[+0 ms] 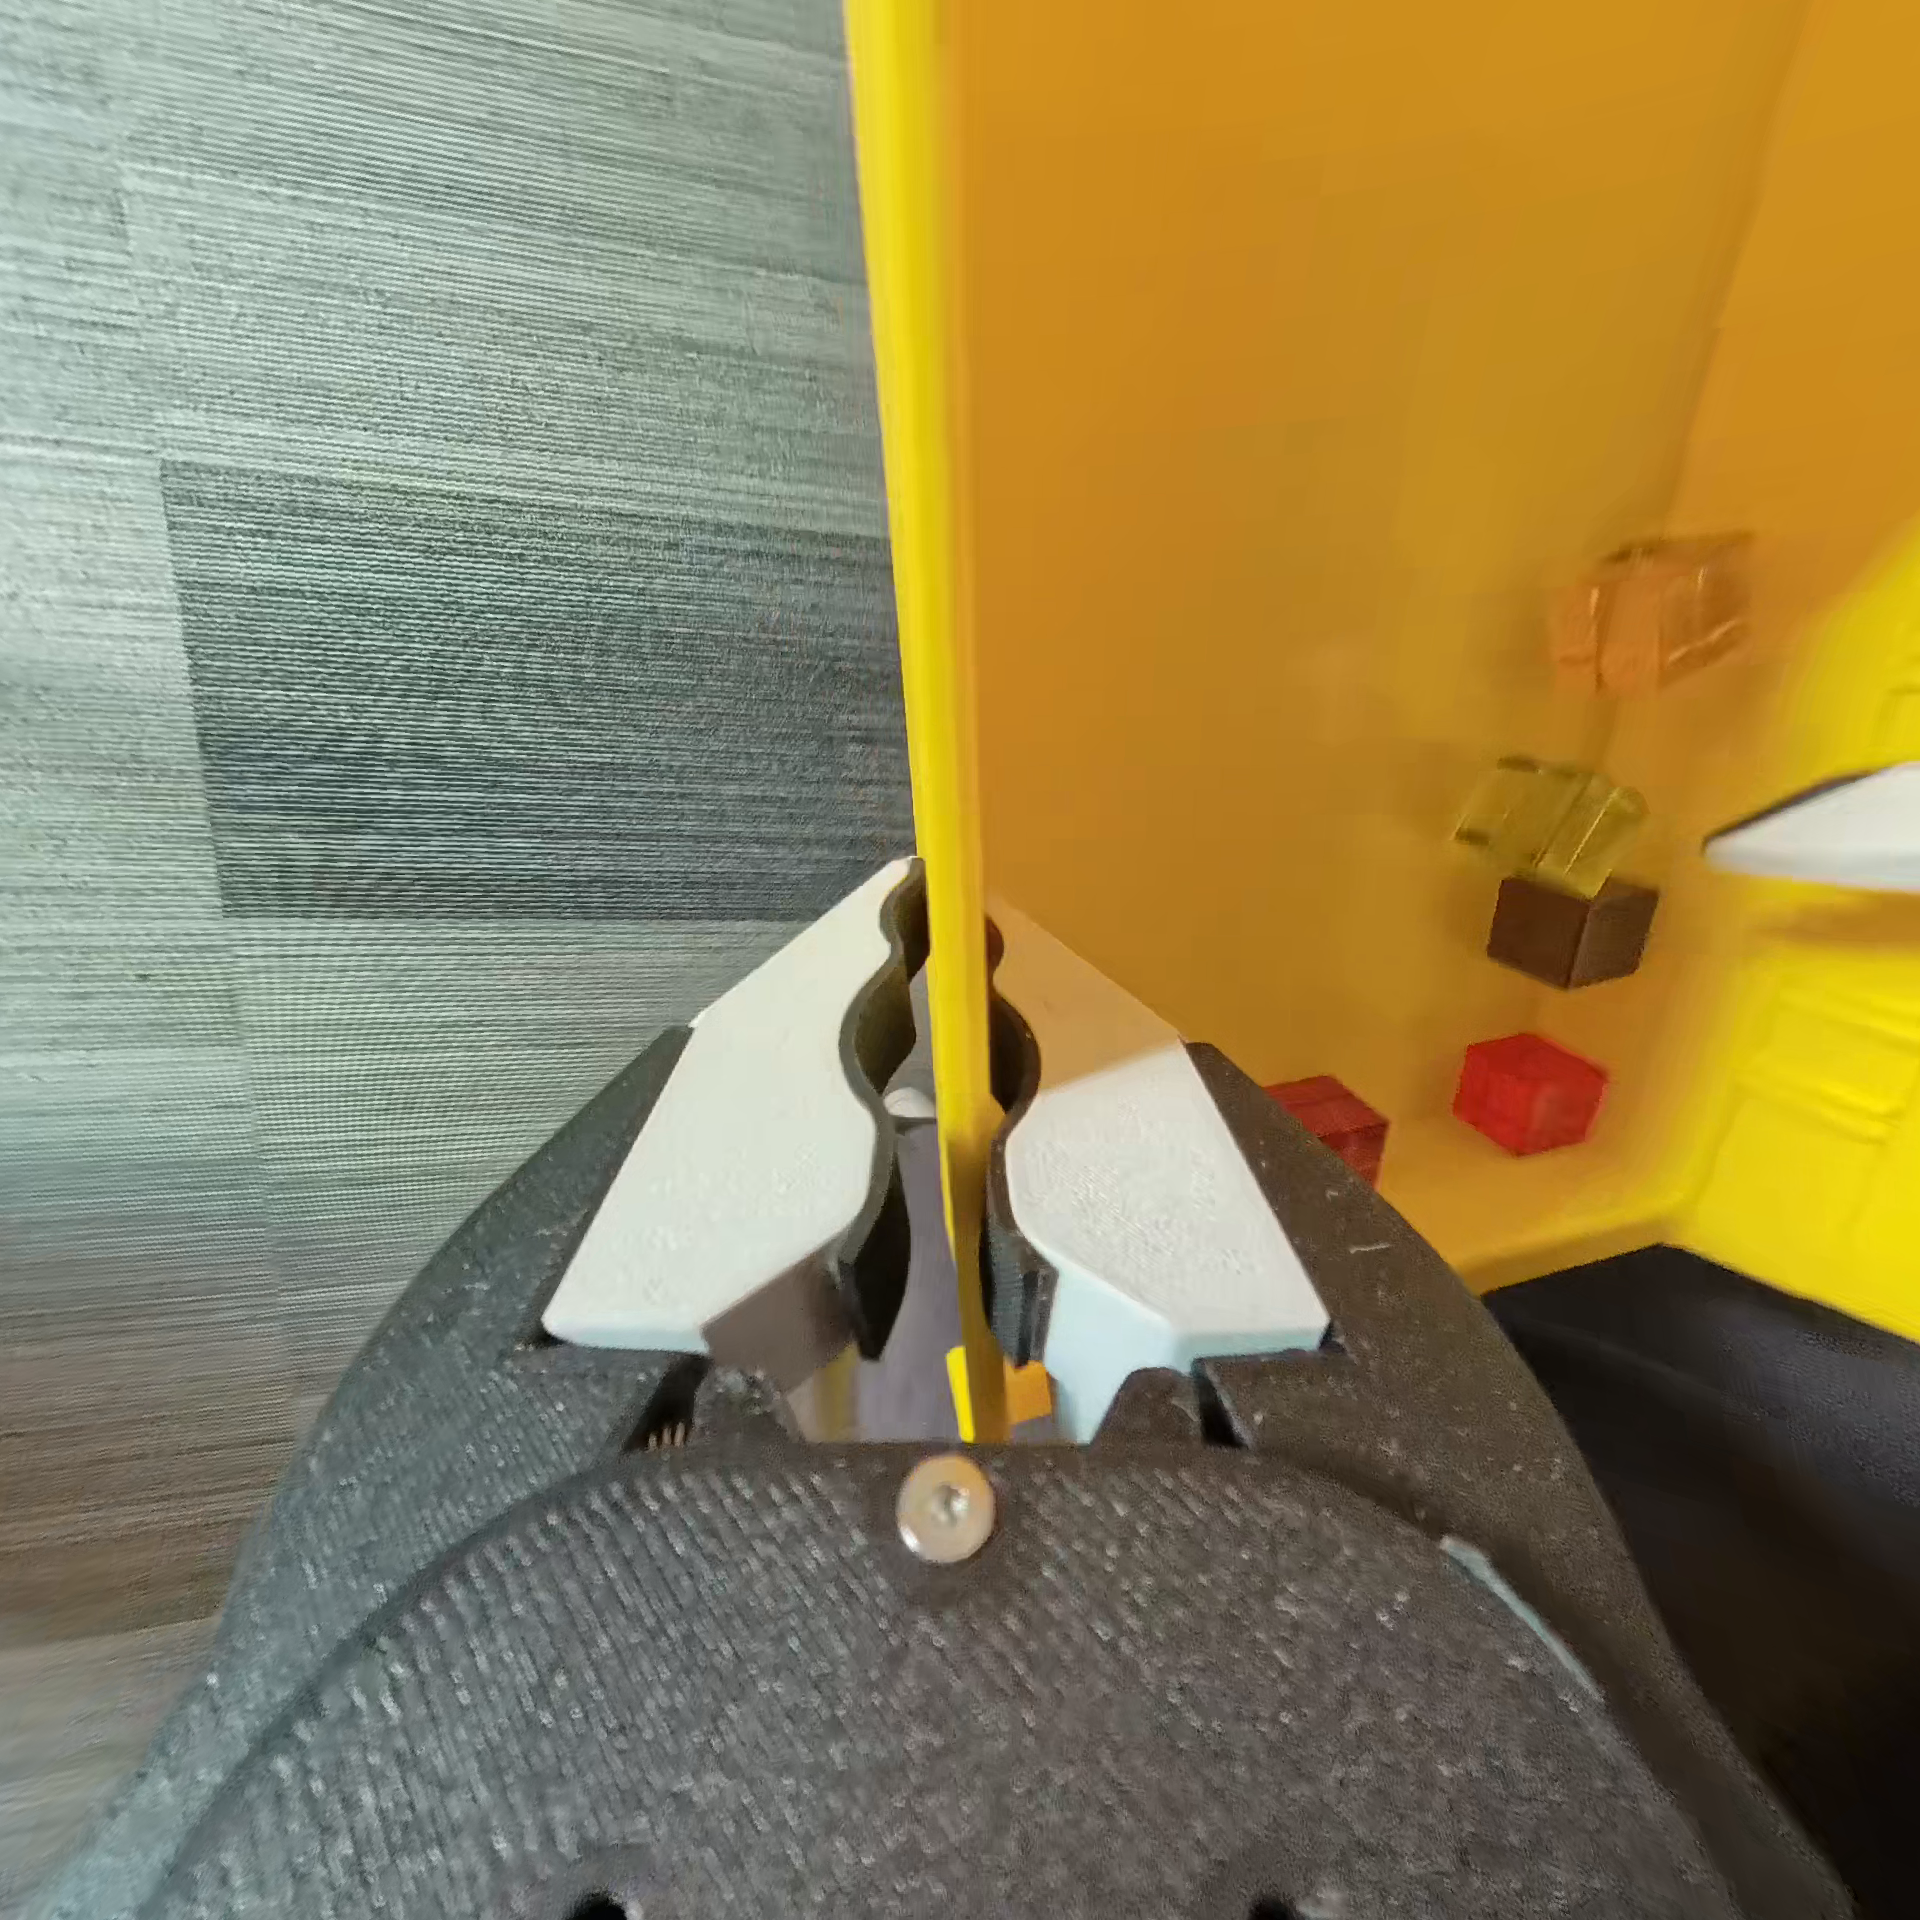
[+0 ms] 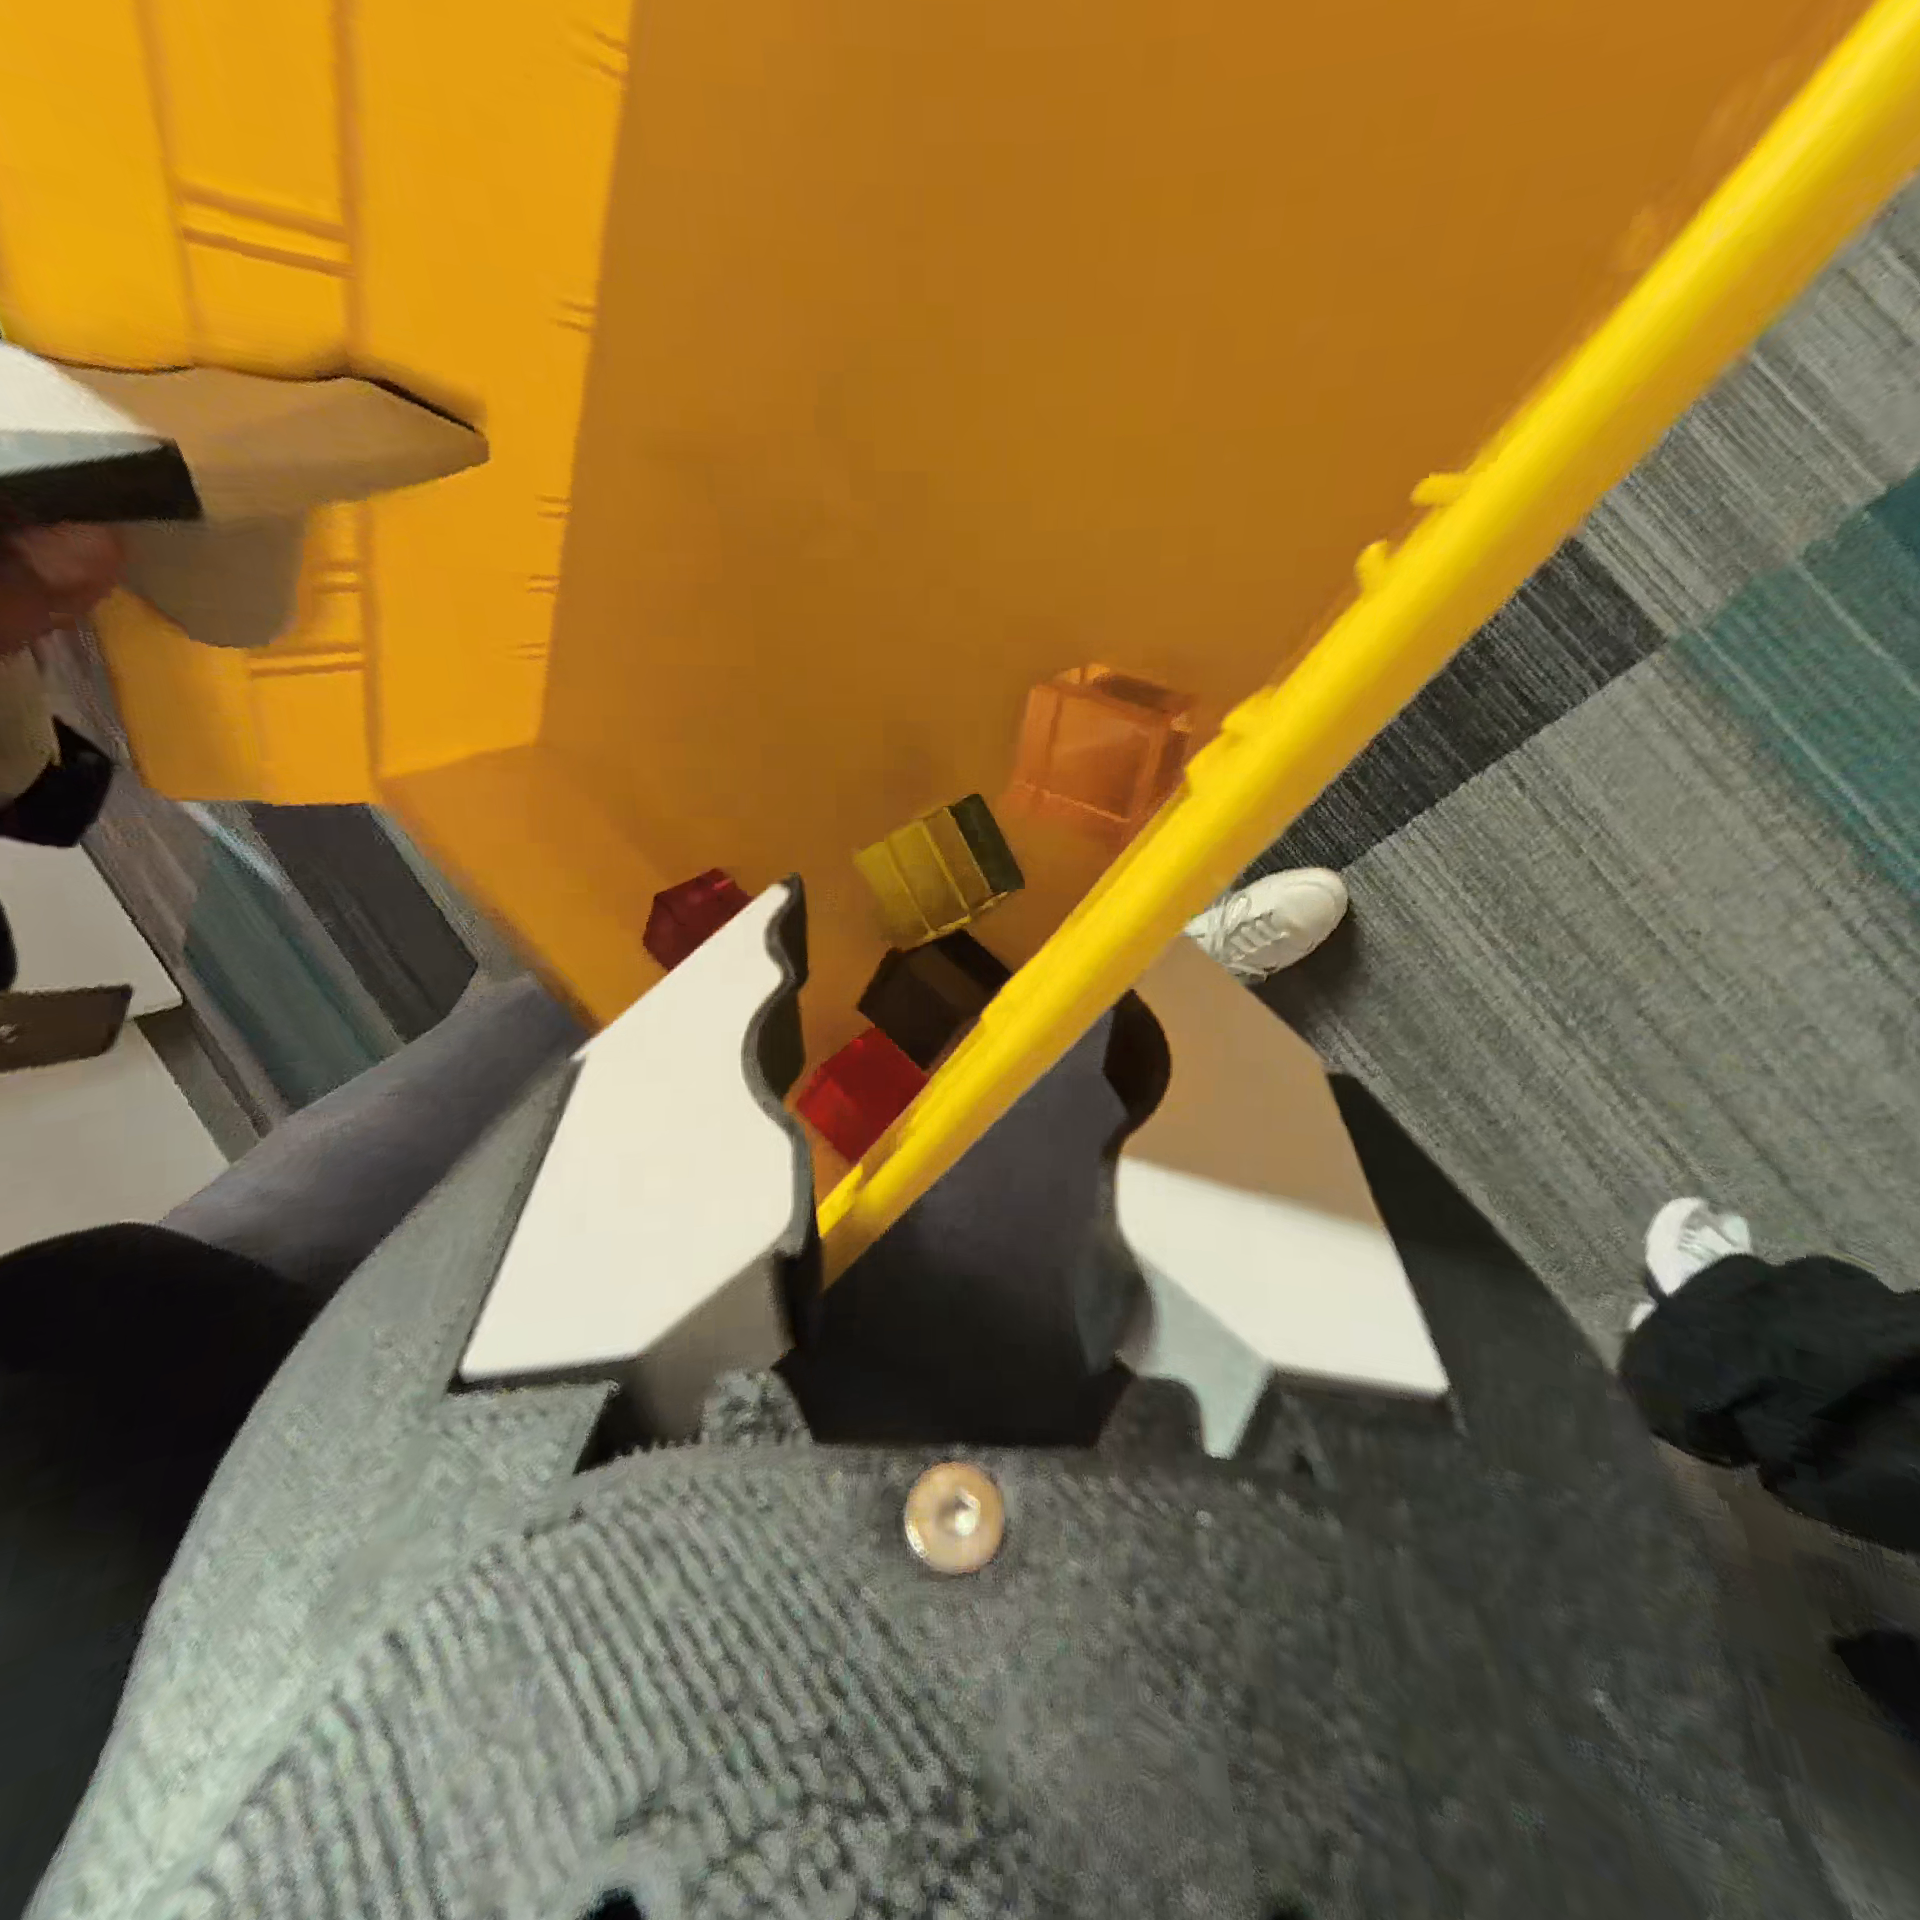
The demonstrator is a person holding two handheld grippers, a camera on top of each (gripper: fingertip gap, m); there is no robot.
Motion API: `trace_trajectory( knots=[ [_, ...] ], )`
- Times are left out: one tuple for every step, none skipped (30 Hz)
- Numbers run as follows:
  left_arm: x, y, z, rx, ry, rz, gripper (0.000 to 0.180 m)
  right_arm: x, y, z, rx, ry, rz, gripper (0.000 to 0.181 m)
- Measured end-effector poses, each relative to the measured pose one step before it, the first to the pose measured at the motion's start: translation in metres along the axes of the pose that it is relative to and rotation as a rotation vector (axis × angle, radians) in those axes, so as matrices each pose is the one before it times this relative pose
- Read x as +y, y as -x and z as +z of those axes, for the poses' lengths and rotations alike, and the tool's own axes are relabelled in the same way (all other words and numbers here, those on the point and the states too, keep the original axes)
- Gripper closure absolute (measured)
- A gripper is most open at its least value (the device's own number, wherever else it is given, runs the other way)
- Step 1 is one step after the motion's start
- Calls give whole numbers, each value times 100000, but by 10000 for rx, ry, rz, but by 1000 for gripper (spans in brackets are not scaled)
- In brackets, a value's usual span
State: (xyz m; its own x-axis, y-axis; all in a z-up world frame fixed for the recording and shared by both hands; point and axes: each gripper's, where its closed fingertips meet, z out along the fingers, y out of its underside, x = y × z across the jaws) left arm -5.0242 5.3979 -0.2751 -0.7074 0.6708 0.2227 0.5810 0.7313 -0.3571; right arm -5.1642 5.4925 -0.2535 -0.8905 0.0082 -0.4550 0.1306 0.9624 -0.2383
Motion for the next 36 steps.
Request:
trace_trajectory(
  knots=[
    [-1169,297,-24,46,-193,-447,180,-1119,-109,-239,-111,-59,-295,122],
    [-1213,333,42,15,-186,-335,180,-1059,-191,-216,-141,-106,-180,123],
    [-1066,294,18,-23,-111,-195,175,-1019,-228,-320,-149,-169,-98,126],
    [-1002,288,60,-40,-48,-100,175,-992,-249,-439,-162,-224,-81,128],
    [-1083,279,123,-20,-38,-99,175,-975,-286,-481,-167,-271,-69,130],
    [-1161,280,187,-85,-54,-40,174,-957,-398,-490,-151,-292,-22,132],
    [-1328,280,274,-184,-47,106,174,-945,-457,-467,-160,-278,19,132],
    [-1286,63,434,-202,1,226,172,-868,-576,-390,-136,-228,48,132],
    [-1166,114,609,-191,62,293,172,-752,-813,-324,-32,-162,74,131],
    [-1159,85,767,-252,112,347,172,-701,-1019,-304,56,-121,72,130],
    [-1164,-2,918,-136,102,247,172,-709,-1118,-277,81,-140,76,130],
    [-1227,-85,1024,-27,52,173,172,-741,-1190,-232,99,-156,127,131],
    [-1263,-230,1063,65,38,128,172,-719,-1269,-179,109,-134,193,131],
    [-1158,-297,1149,155,79,64,172,-723,-1302,-144,91,-114,236,131],
    [-1125,-137,1277,213,99,-11,172,-760,-1330,-58,91,-112,265,131],
    [-1302,-362,1174,281,74,-40,172,-828,-1311,10,100,-118,279,132],
    [-1404,-306,1286,328,55,-68,173,-873,-1268,54,98,-124,274,132],
    [-1487,-258,1472,336,45,-55,172,-897,-1251,21,106,-113,251,133],
    [-1601,-312,1296,351,49,-46,174,-945,-1251,-10,149,-96,219,133],
    [-1728,-225,1302,349,41,-46,174,-948,-1249,-31,225,-83,206,134],
    [-1808,-272,1286,329,52,-70,174,-878,-1302,-150,283,-69,267,135],
    [-1811,-152,1151,243,118,-45,174,-916,-1157,-245,226,-65,403,136],
    [-1782,-155,993,183,198,54,174,-1078,-818,-360,83,-111,493,136],
    [-1775,-361,889,157,231,196,175,-1232,-539,-459,5,-224,461,136],
    [-1890,-169,871,174,200,237,175,-1360,-500,-463,56,-309,349,137],
    [-2012,-341,838,244,144,177,175,-1379,-688,-400,168,-302,234,138],
    [-2038,-180,861,247,106,162,175,-1233,-826,-331,259,-266,184,139],
    [-2065,-143,838,181,119,161,175,-1160,-909,-278,281,-259,221,139],
    [-2015,-354,780,121,161,188,175,-1053,-902,-252,225,-267,312,139],
    [-1943,-179,714,33,195,266,174,-996,-813,-251,128,-283,401,139],
    [-1965,-214,655,-76,152,323,174,-1034,-791,-199,51,-309,433,139],
    [-2107,-388,742,-79,84,353,174,-1069,-844,-174,37,-315,403,139],
    [-2058,-342,703,-23,56,323,174,-1121,-1043,-105,83,-291,350,139],
    [-2075,-425,855,-10,82,325,174,-1202,-1222,-45,127,-265,306,139],
    [-1969,-400,832,-6,139,291,174,-1248,-1291,-8,117,-269,285,139],
    [-1971,-430,826,-3,142,240,174,-1372,-1289,53,63,-286,283,140]
  ],
)
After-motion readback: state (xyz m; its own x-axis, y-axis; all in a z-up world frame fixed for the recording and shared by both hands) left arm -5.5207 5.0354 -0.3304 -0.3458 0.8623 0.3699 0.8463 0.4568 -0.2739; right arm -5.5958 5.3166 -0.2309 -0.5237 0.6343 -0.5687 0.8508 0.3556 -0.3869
